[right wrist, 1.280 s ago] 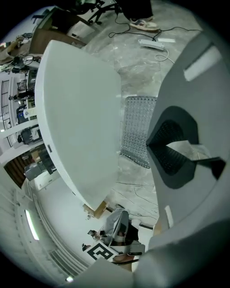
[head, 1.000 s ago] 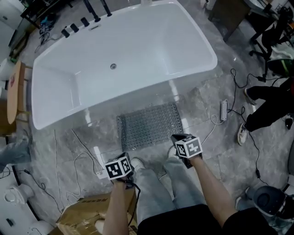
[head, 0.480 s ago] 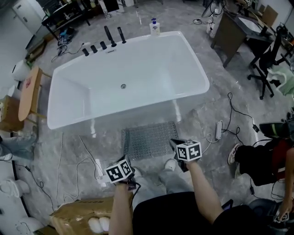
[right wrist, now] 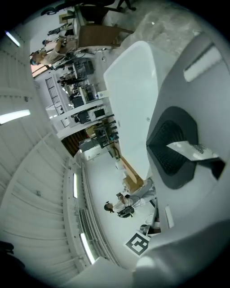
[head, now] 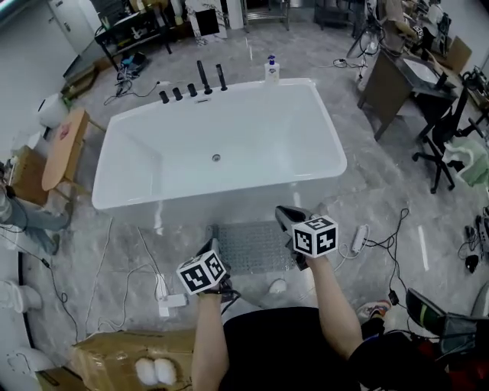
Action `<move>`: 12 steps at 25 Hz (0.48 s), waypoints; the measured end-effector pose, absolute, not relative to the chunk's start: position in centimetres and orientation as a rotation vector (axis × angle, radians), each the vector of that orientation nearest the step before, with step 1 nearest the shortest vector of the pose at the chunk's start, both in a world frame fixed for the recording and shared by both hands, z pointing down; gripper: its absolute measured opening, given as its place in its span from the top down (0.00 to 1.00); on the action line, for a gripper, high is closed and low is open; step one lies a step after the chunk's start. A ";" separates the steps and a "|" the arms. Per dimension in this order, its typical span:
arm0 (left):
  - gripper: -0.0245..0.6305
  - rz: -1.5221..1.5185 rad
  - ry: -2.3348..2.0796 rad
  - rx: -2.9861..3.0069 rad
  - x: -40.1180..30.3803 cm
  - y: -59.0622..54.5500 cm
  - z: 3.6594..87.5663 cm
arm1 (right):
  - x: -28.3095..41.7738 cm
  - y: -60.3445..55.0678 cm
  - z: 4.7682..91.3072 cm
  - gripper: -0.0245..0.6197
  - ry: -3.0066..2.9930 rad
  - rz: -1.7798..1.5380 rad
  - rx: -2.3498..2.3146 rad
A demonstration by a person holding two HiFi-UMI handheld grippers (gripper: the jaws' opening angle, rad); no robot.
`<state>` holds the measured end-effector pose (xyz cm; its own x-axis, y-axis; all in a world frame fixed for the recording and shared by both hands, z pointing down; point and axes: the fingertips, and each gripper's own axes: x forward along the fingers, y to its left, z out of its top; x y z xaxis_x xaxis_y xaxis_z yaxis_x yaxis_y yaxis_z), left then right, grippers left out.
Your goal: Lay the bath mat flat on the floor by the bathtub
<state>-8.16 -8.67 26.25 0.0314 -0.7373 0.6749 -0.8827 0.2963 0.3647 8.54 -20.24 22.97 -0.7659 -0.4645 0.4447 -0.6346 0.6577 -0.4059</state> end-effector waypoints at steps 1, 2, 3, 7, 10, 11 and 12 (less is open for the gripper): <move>0.96 0.196 -1.741 1.506 -7.8 -9.6 25.2 | 8.1 -20.7 21.2 0.95 -2.607 0.755 0.873; 0.96 0.175 -1.745 1.535 -7.5 -10.4 24.2 | 7.8 -21.0 19.6 0.95 -2.636 0.714 0.865; 0.96 0.159 -1.747 1.561 -7.1 -10.9 23.3 | 7.4 -21.0 18.2 0.95 -2.663 0.676 0.858; 0.96 0.125 -1.758 1.678 -5.9 -13.0 19.7 | 6.7 -21.3 13.2 0.95 -2.765 0.535 0.858; 0.96 0.094 -1.783 1.760 -5.1 -14.6 16.4 | 7.3 -21.8 9.7 0.95 -2.826 0.453 0.878; 0.96 0.084 -1.791 1.787 -4.9 -15.0 15.2 | 7.5 -21.9 8.5 0.95 -2.847 0.429 0.887; 0.96 0.074 -1.801 1.813 -4.7 -15.4 14.0 | 7.7 -21.9 7.3 0.95 -2.868 0.403 0.896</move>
<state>-4.73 -15.35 14.04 0.0884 -0.9001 0.4266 -0.9320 0.0764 0.3544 7.68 -21.91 7.29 -0.8199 -0.5427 0.1823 -0.5719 0.7907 -0.2185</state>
